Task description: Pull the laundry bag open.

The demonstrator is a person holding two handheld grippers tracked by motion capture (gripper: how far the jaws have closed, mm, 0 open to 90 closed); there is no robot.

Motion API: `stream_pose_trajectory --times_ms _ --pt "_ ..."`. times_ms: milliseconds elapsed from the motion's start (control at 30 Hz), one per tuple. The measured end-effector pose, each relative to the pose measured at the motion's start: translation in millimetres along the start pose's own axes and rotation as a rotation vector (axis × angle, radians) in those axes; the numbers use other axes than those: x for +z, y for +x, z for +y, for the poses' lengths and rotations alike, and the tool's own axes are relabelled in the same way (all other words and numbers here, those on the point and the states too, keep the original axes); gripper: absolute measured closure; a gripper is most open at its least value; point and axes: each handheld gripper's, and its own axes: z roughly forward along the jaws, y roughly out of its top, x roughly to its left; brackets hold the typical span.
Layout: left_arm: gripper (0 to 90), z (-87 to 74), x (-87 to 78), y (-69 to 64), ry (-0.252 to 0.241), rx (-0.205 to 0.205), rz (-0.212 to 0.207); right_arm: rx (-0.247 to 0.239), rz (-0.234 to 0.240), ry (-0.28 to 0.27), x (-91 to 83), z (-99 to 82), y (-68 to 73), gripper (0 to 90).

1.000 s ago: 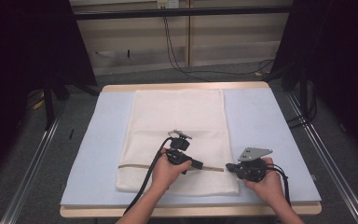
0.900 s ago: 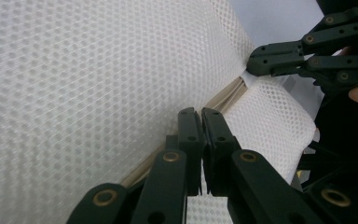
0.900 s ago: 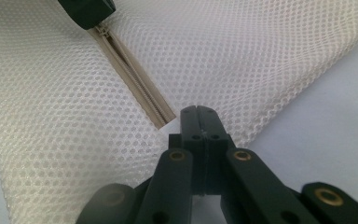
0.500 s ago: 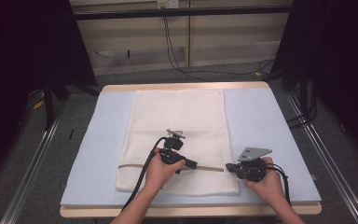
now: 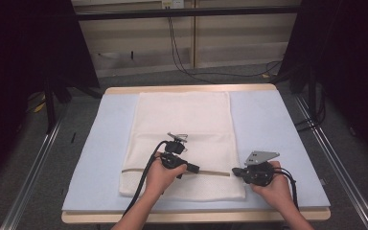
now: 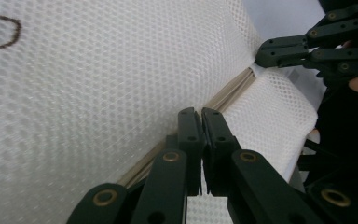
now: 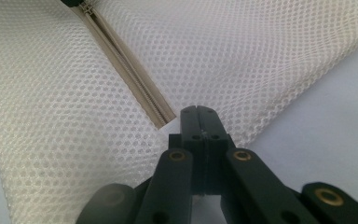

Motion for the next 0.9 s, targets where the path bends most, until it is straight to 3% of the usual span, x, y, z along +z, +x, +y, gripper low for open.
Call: stream_pose_trajectory --times_ms 300,333,433,533,567,900 --pt "87.2 -1.1 -4.2 0.8 0.003 0.008 0.013 0.002 0.005 0.001 -0.2 -0.1 -0.4 90.0" --pt "87.2 -1.4 -4.1 -0.2 -0.012 -0.014 0.005 0.001 0.006 0.000 -0.1 -0.2 -0.7 90.0" --pt "87.2 -1.4 -7.0 3.2 0.000 -0.003 0.002 0.002 0.014 -0.003 0.1 -0.3 -1.1 90.0" --pt "87.2 -2.5 -8.5 3.7 -0.017 -0.028 0.004 0.002 0.011 0.000 -0.1 -0.2 -1.2 90.0" --pt "87.2 -2.7 -10.5 6.0 0.000 -0.006 0.000 0.004 0.013 0.000 -0.1 -0.3 -1.3 90.0" --pt "87.2 -7.5 -16.5 10.9 -0.006 -0.027 0.010 0.005 0.014 -0.001 0.0 -0.3 -1.8 90.0"
